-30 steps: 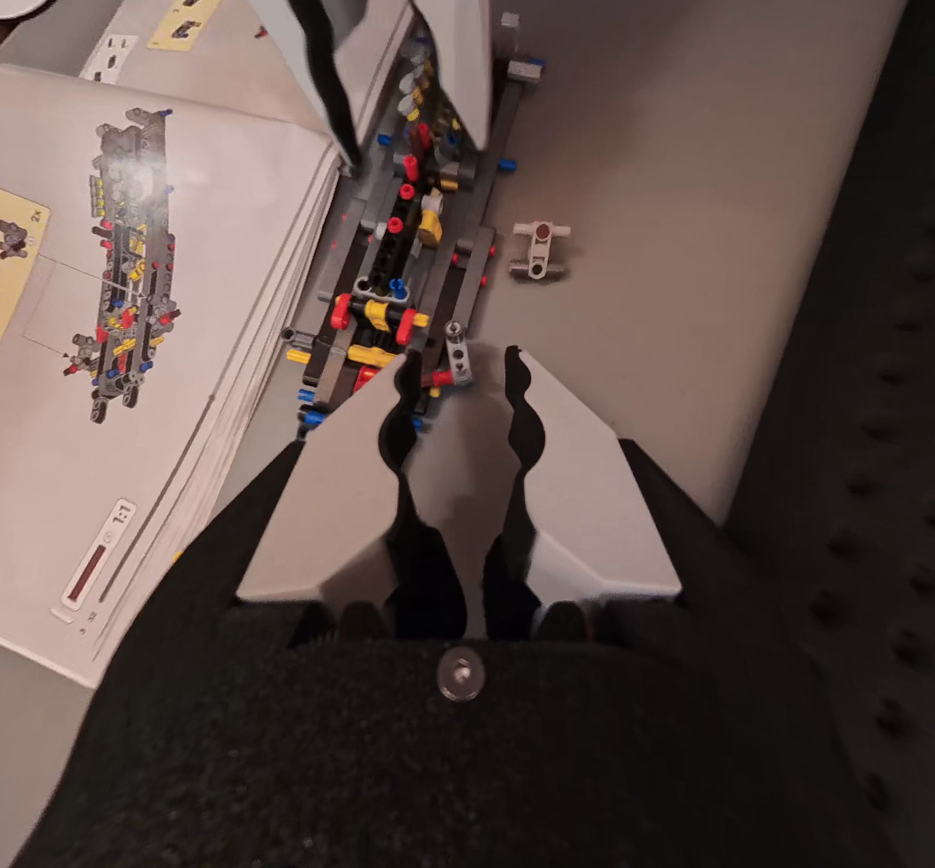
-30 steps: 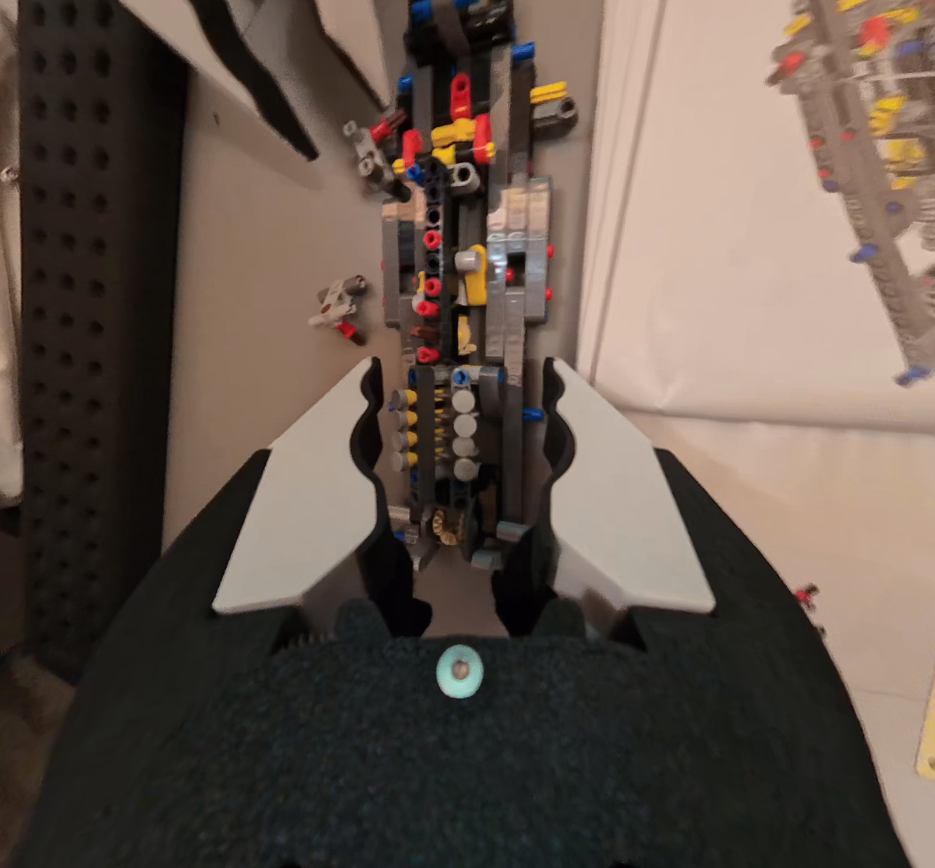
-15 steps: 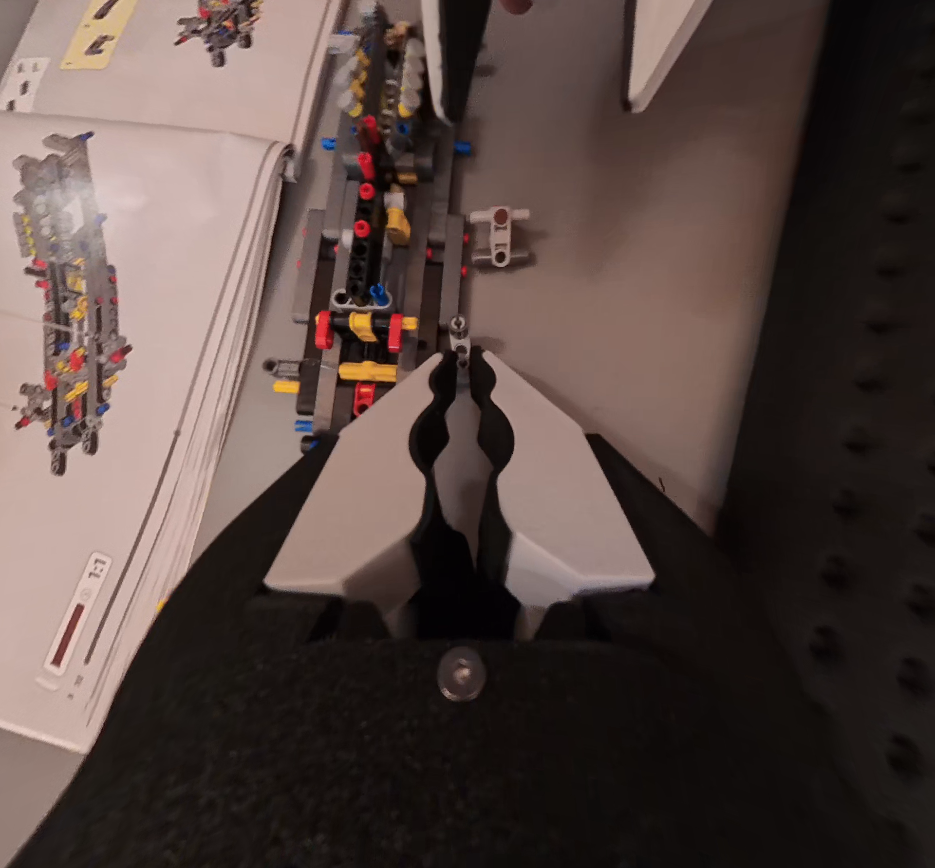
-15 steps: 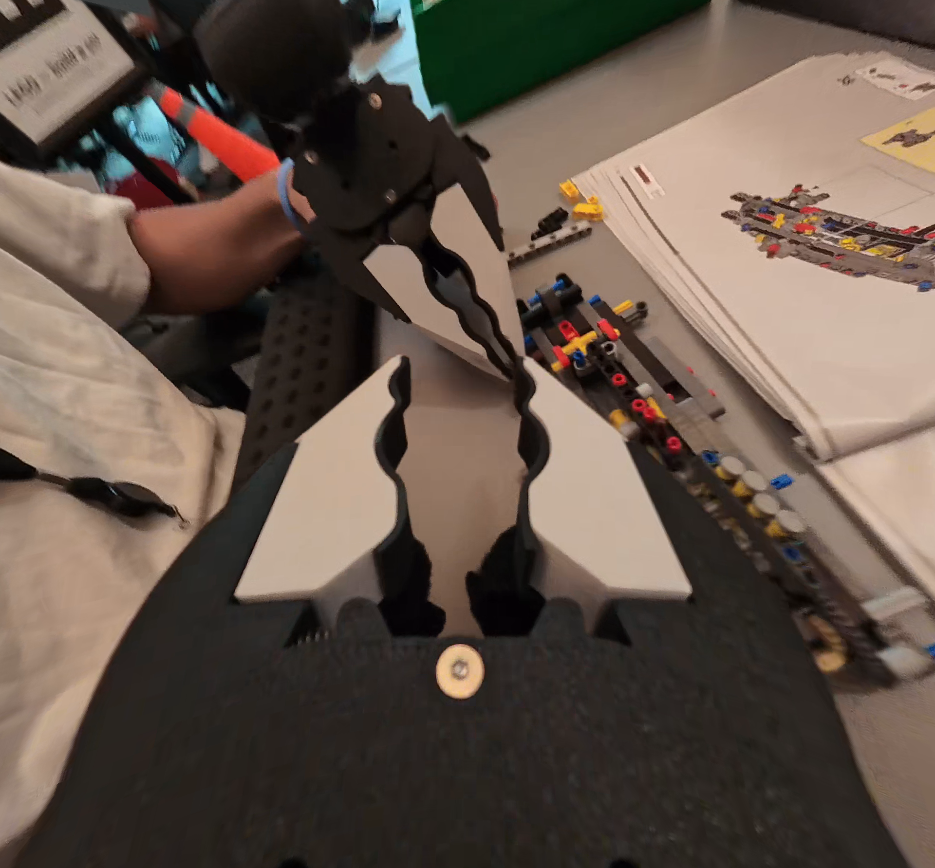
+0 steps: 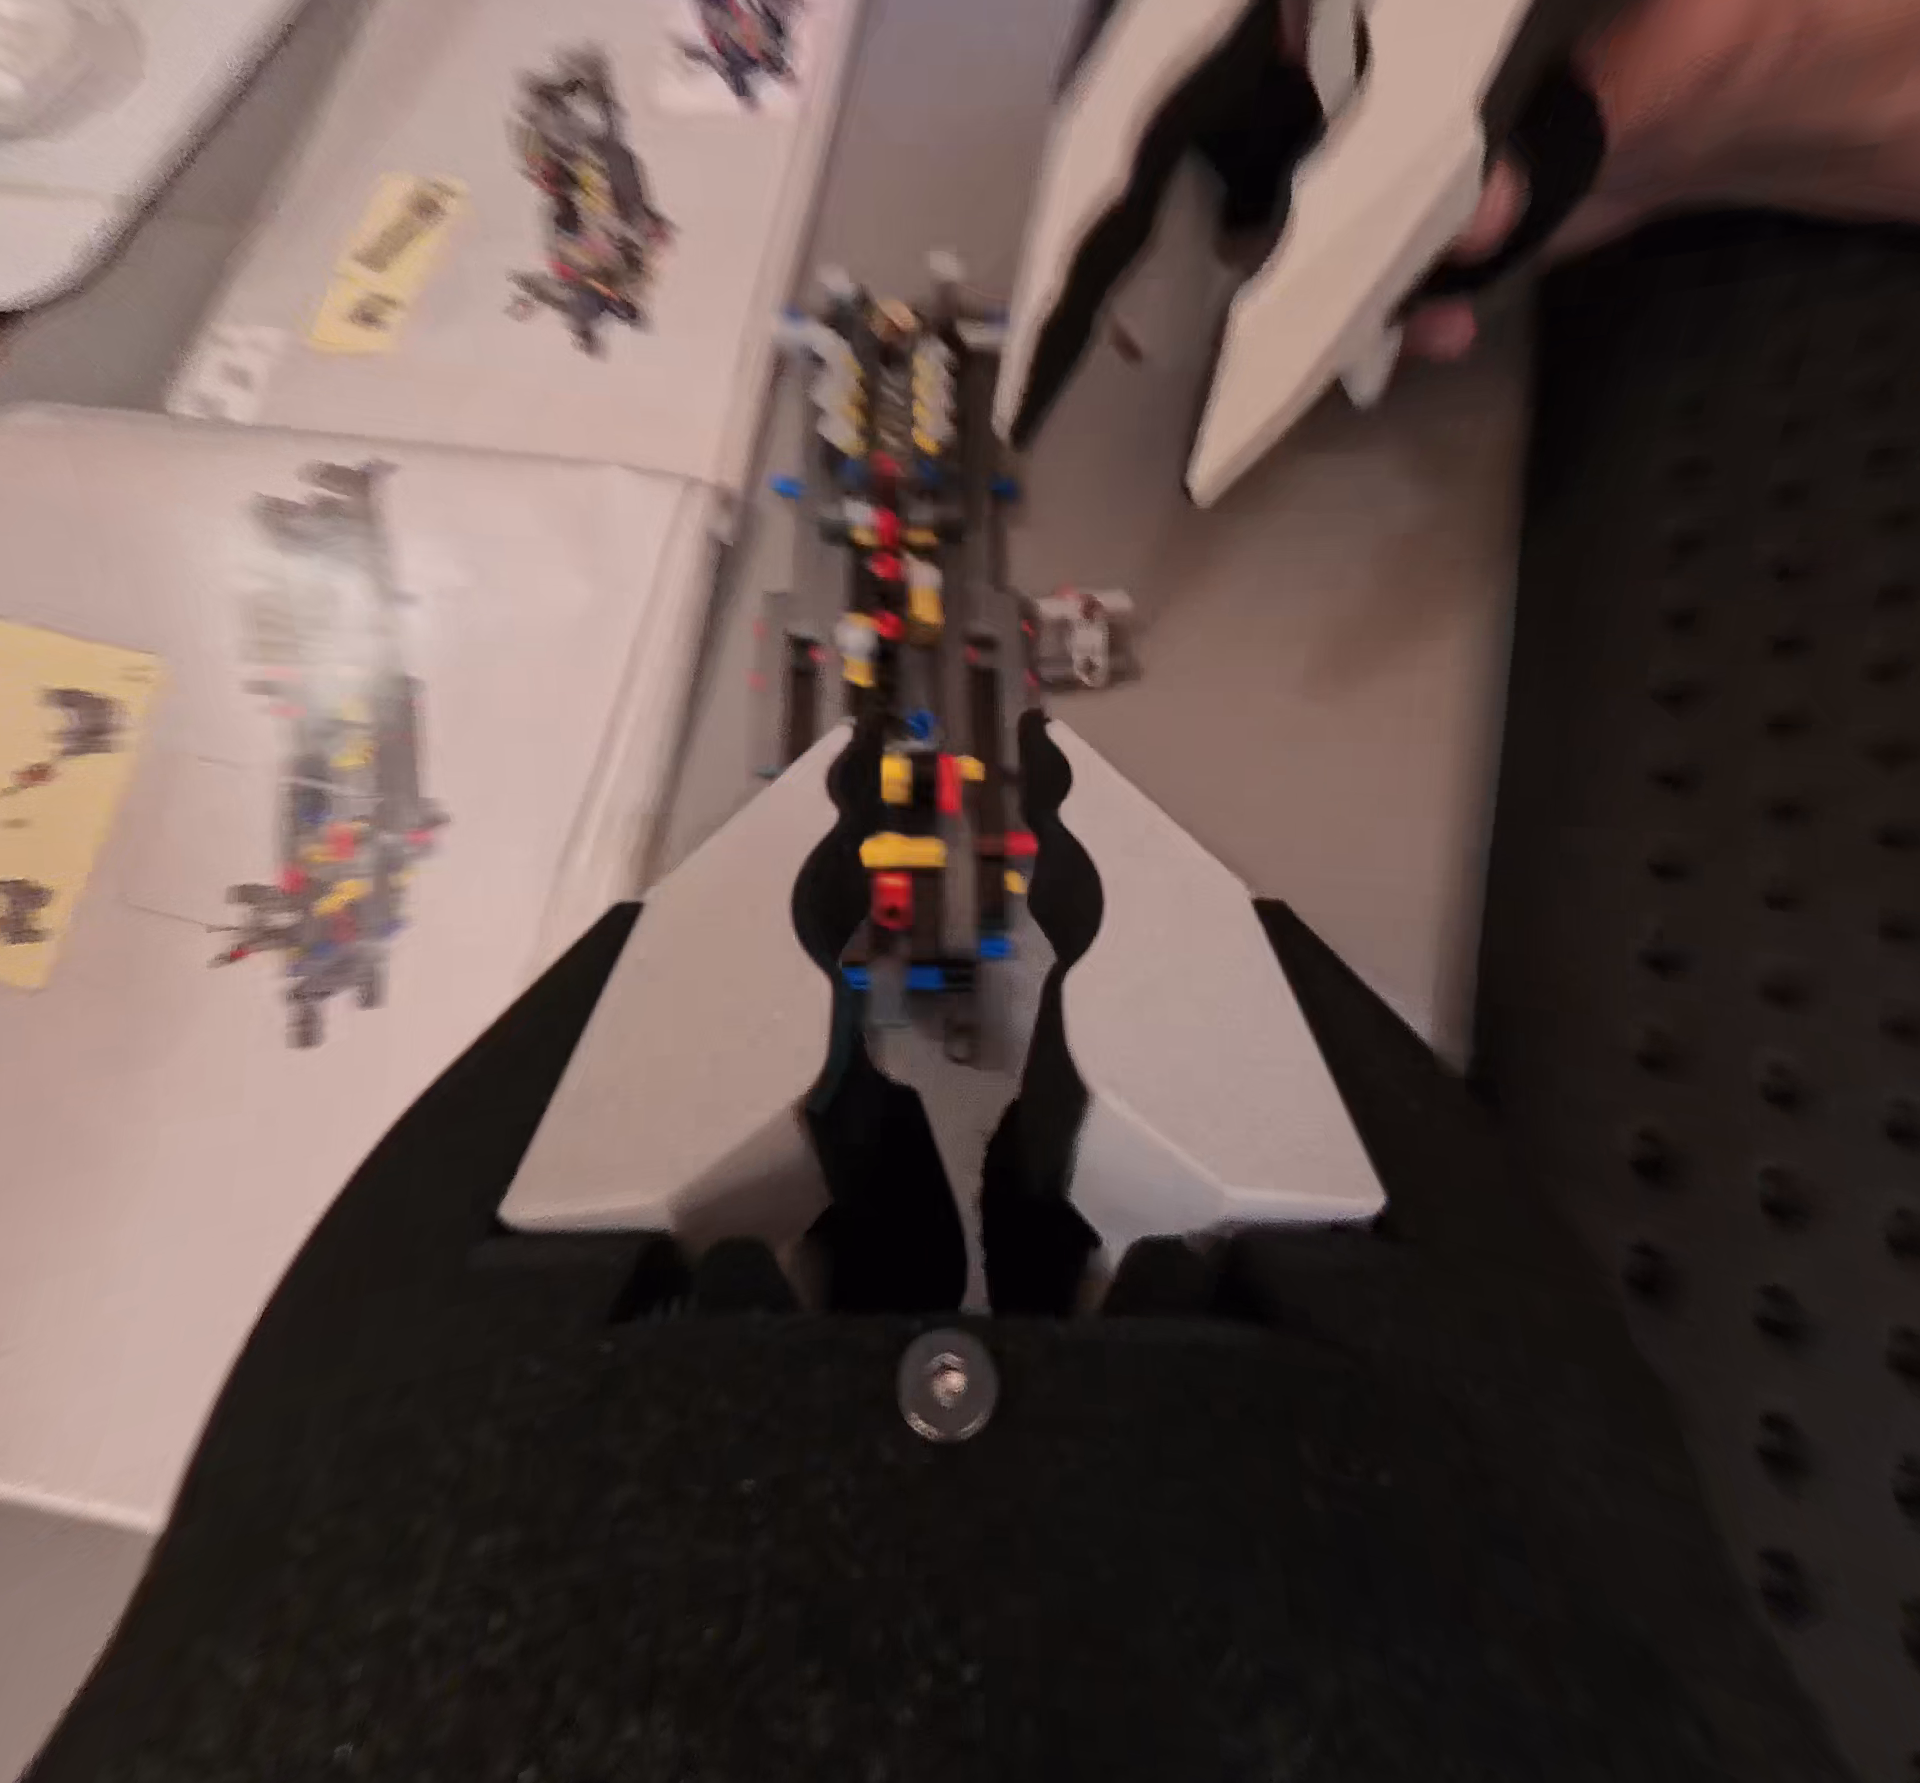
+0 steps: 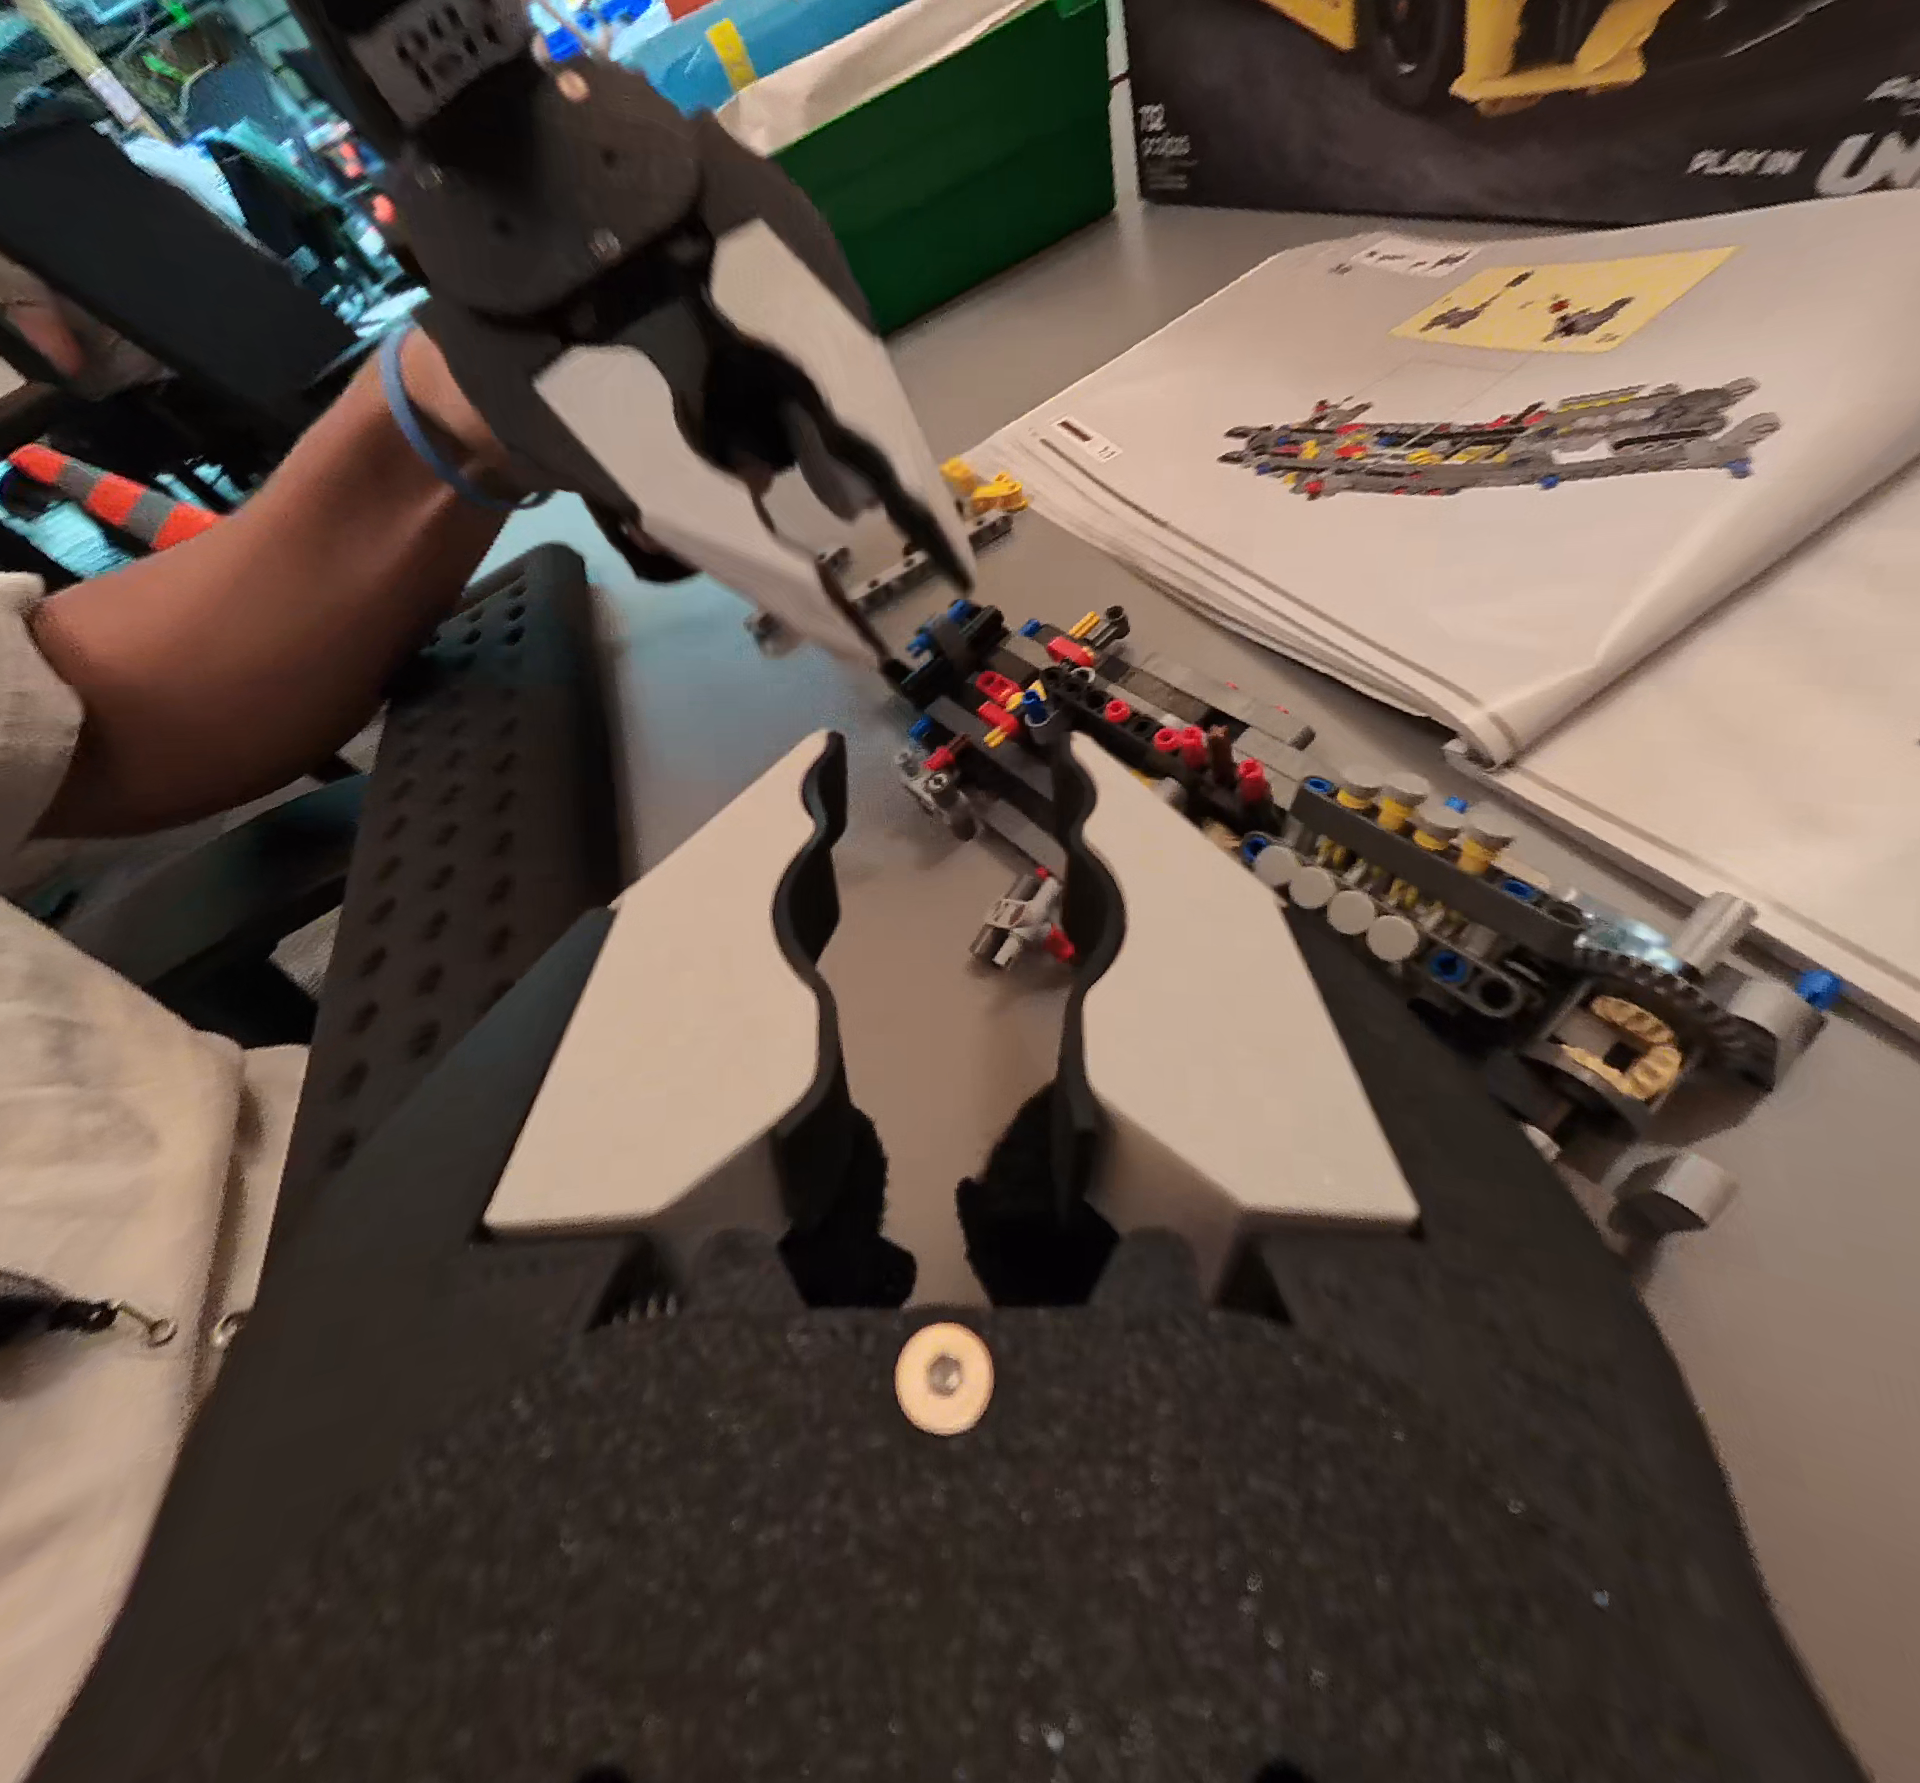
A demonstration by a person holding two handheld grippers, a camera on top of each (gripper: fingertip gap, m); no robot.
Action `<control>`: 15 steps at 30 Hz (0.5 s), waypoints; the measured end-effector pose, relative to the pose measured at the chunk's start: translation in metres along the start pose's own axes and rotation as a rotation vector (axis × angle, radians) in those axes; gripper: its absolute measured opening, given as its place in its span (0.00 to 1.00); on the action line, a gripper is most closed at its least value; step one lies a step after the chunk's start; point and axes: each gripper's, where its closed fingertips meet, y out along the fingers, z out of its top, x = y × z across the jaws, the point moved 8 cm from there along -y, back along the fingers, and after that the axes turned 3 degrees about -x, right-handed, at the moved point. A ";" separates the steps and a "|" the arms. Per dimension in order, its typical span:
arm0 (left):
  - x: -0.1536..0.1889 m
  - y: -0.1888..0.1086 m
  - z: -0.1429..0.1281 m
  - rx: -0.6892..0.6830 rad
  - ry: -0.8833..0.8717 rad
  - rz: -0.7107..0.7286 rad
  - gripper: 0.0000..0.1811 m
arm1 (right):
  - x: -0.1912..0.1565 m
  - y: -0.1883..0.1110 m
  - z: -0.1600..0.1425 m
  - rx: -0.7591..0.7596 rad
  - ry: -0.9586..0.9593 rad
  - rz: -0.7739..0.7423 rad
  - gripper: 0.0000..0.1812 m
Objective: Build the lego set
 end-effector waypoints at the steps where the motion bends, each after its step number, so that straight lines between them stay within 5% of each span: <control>1: -0.011 -0.010 0.007 0.054 -0.031 0.041 0.15 | 0.001 -0.001 0.000 0.011 -0.001 -0.022 0.21; 5: -0.070 -0.041 0.019 0.259 -0.235 0.250 0.24 | 0.009 -0.008 0.003 0.011 -0.061 -0.137 0.20; 8: -0.113 -0.044 0.003 0.232 -0.423 0.399 0.20 | 0.012 -0.014 0.004 0.021 -0.088 -0.207 0.19; 15: -0.126 -0.038 -0.035 0.318 -0.541 0.472 0.15 | 0.018 -0.018 0.003 0.026 -0.094 -0.260 0.19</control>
